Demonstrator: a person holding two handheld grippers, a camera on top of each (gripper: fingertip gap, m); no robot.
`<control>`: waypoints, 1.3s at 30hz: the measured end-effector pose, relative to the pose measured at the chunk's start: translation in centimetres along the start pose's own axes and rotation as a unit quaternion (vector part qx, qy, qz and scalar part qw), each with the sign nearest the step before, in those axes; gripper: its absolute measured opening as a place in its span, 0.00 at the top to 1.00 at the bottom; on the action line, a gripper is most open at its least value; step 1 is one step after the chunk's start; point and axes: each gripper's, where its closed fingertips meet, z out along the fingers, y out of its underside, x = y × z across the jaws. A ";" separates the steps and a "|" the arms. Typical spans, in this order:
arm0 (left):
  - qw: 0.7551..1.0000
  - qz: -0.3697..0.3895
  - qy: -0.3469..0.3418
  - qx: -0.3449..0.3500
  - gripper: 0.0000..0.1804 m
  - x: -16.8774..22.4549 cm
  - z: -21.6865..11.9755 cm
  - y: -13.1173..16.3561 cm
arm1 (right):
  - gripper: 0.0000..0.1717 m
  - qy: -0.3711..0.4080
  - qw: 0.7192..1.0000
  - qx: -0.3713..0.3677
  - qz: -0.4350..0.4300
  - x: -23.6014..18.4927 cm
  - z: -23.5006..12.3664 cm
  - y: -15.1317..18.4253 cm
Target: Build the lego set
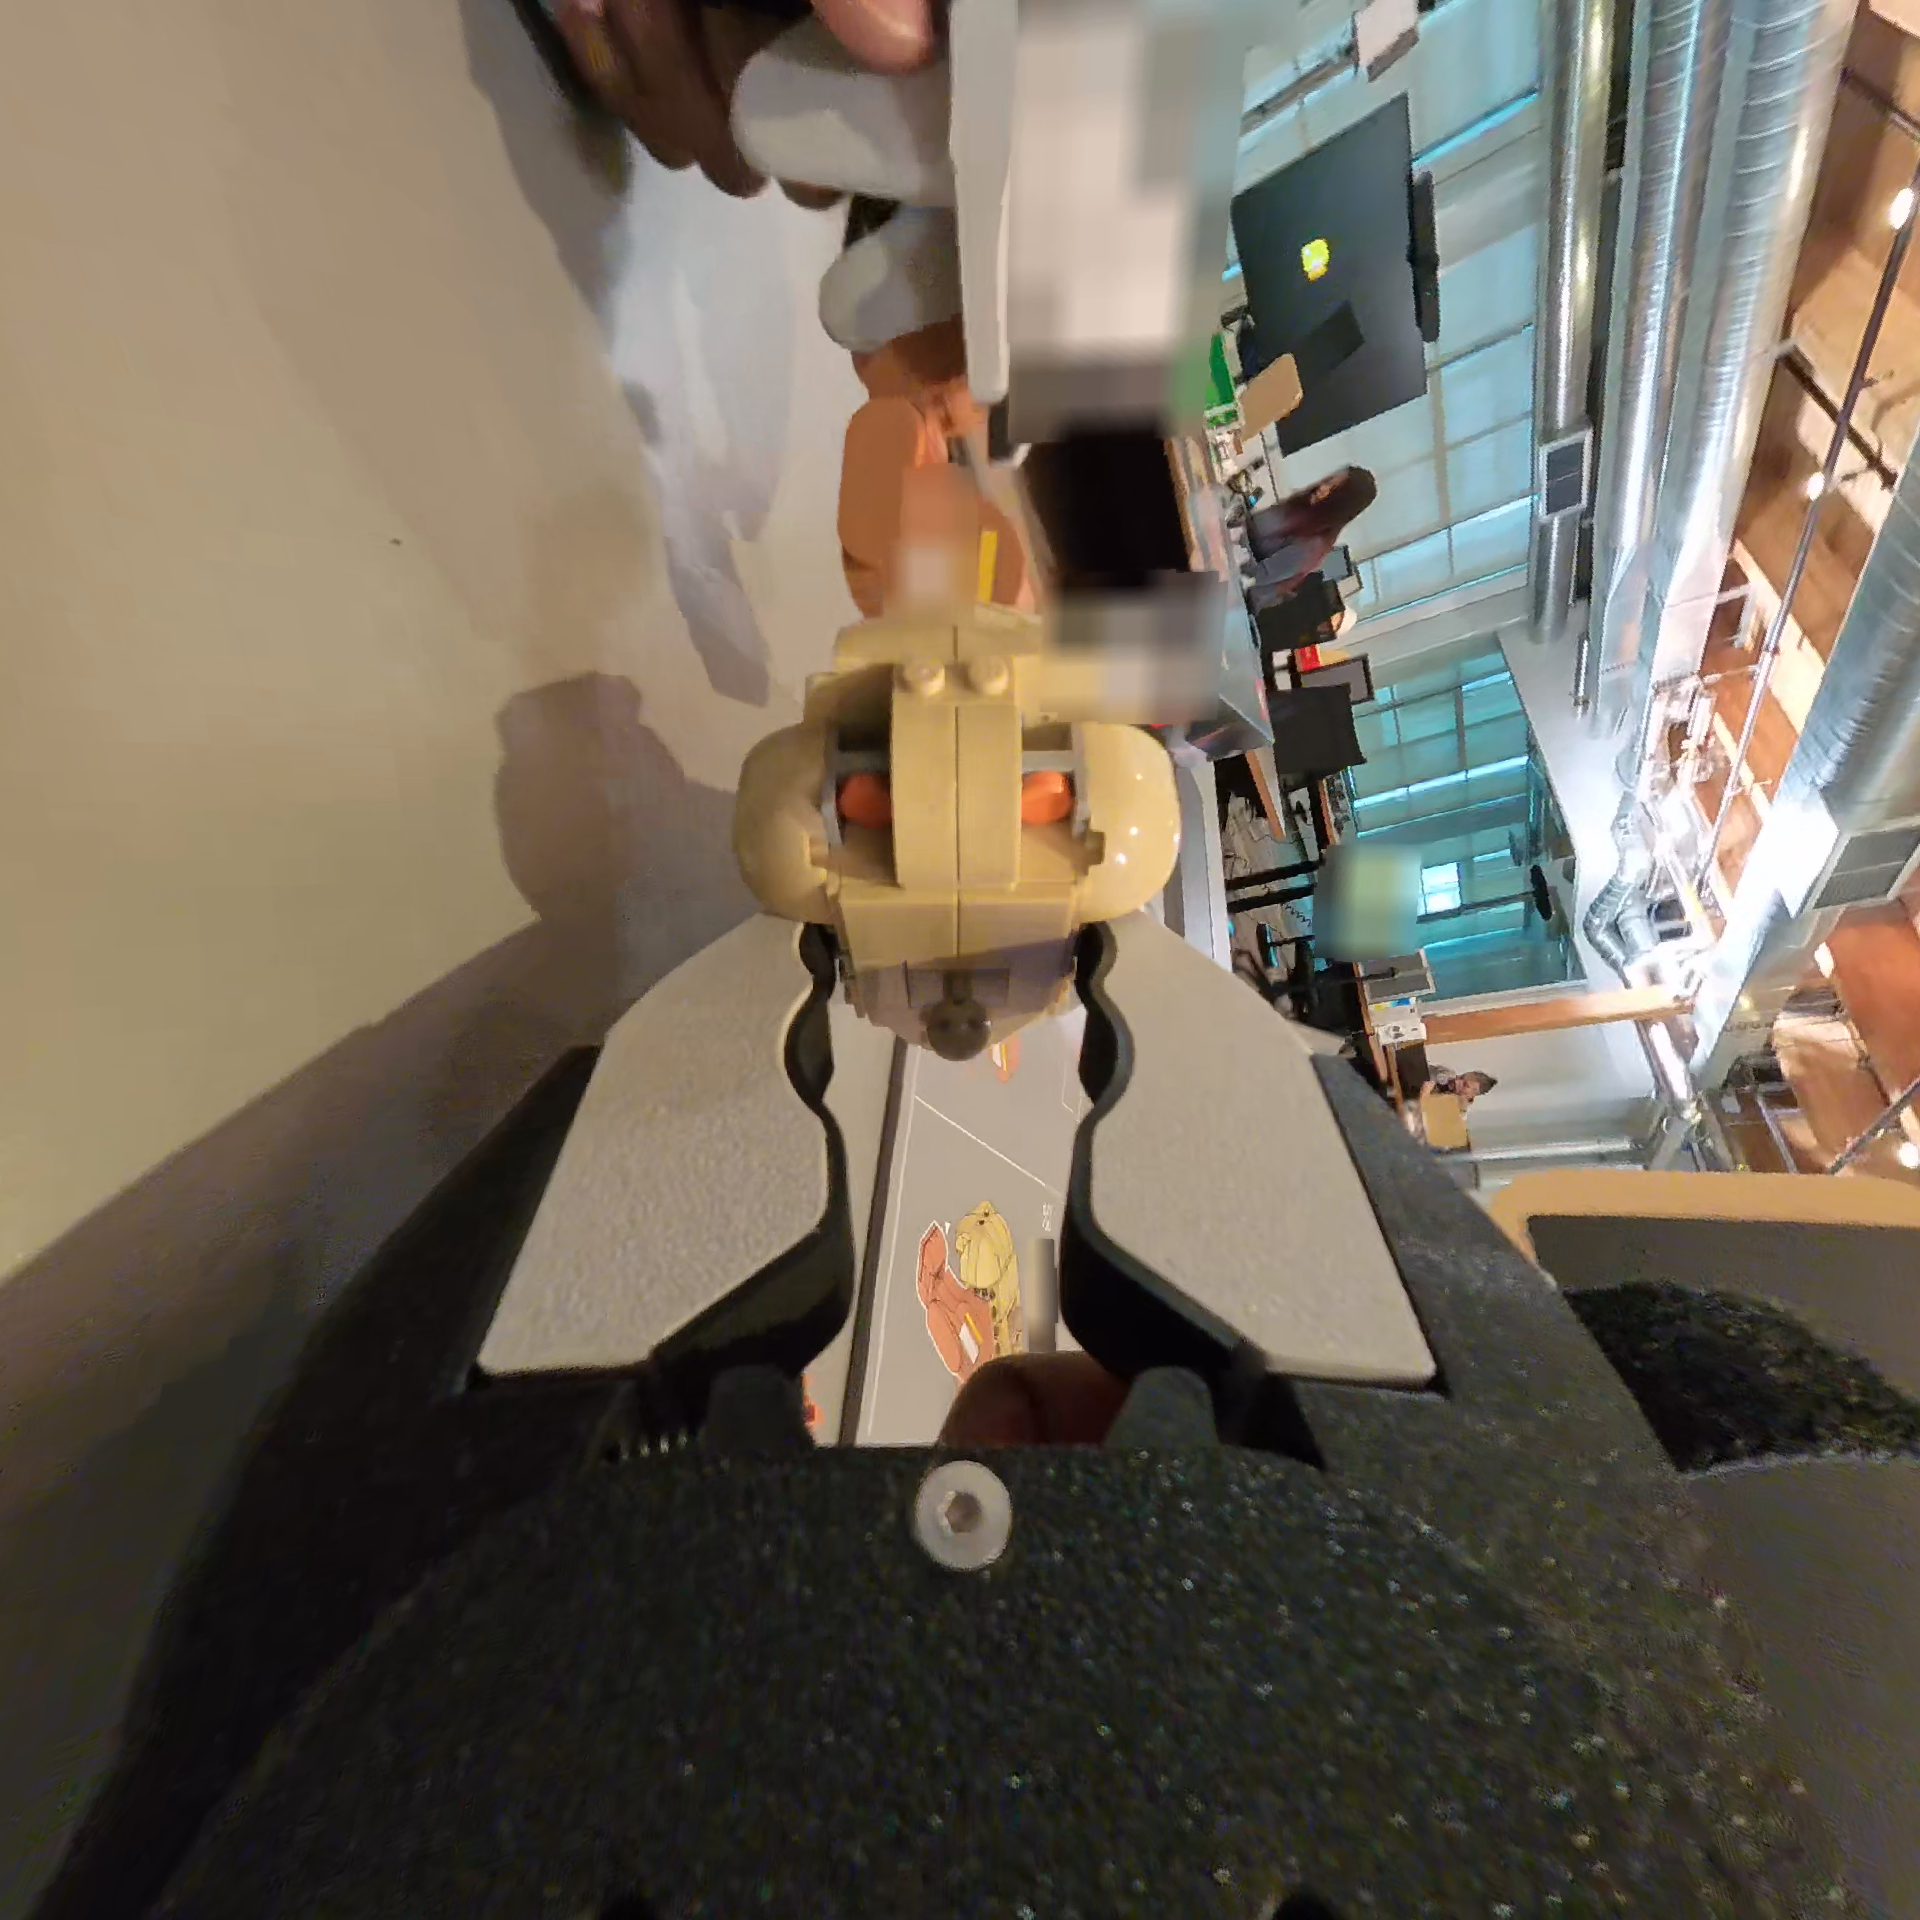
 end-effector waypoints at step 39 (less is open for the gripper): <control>0.963 0.171 0.146 -0.147 0.91 5.1 3.8 -0.5 | 0.74 -0.290 0.762 0.045 0.577 -0.9 -0.3 -1.5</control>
